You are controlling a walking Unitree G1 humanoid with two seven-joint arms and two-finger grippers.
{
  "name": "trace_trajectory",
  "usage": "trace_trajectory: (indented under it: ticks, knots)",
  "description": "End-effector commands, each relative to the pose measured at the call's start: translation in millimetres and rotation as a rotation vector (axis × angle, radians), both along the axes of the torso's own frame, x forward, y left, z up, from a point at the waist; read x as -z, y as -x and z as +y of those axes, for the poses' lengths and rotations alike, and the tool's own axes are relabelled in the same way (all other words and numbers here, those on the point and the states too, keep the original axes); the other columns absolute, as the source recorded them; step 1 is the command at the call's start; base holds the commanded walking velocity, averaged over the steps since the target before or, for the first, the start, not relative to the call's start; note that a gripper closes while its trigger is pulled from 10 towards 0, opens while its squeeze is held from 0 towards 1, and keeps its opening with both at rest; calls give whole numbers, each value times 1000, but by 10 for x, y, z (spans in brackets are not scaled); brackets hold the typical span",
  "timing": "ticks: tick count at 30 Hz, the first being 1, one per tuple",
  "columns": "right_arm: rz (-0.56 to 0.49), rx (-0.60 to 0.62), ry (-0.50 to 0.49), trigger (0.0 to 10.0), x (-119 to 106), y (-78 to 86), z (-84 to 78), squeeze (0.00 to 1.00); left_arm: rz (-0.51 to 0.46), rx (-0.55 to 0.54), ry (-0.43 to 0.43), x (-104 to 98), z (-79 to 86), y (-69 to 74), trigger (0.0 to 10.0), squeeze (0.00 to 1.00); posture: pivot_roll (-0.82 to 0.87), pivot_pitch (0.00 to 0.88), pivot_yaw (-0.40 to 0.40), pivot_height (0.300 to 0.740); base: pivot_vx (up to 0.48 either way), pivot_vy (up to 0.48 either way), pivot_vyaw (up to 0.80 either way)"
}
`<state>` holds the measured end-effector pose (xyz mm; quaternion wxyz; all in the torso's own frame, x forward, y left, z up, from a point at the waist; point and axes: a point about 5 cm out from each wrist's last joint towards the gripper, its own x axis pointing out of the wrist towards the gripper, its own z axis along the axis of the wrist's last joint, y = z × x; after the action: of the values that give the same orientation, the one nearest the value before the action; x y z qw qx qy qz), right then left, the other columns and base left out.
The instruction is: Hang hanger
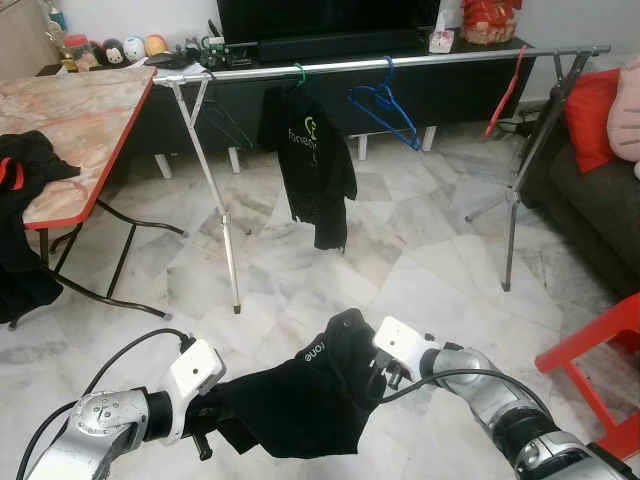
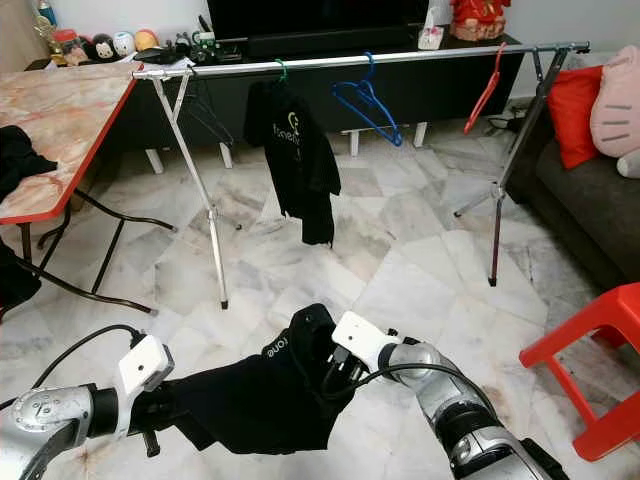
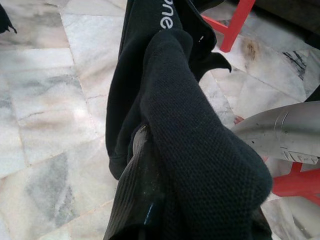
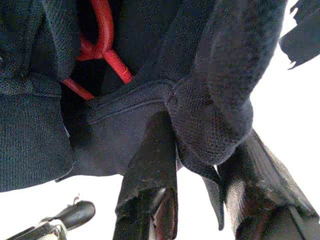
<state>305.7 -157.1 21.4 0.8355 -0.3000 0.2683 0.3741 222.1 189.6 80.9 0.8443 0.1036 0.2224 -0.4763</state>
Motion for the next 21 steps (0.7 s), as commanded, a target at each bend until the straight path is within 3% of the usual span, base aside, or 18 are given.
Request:
trace_trajectory:
  ticks: [1, 10, 12, 17, 19, 21]
  knots:
    - [-7, -8, -4, 0, -26, -24, 16, 0, -33, 24, 11, -105, -12, -7, 0, 0, -38, 43, 41, 740, 0, 0, 0]
    - [-22, -23, 16, 0, -61, -55, 6, 0, -31, 38, 9, -114, -23, 1, 0, 0, -38, 40, 40, 740, 0, 0, 0]
    - [-55, -32, 47, 0, -153, -124, -58, 0, -12, 98, -83, -66, 12, 54, 0, 0, -37, 39, 40, 740, 0, 0, 0]
    - [-77, -40, 76, 0, -227, -180, -113, 0, 0, 149, -189, -12, 60, 100, 0, 0, -40, 39, 39, 740, 0, 0, 0]
    - [-91, -34, 86, 0, -275, -220, -139, 0, 0, 197, -310, 42, 121, 127, 0, 0, -38, 38, 38, 740, 0, 0, 0]
    - [-96, -30, 89, 0, -290, -234, -148, 0, -4, 206, -329, 45, 131, 131, 0, 0, -38, 38, 38, 740, 0, 0, 0]
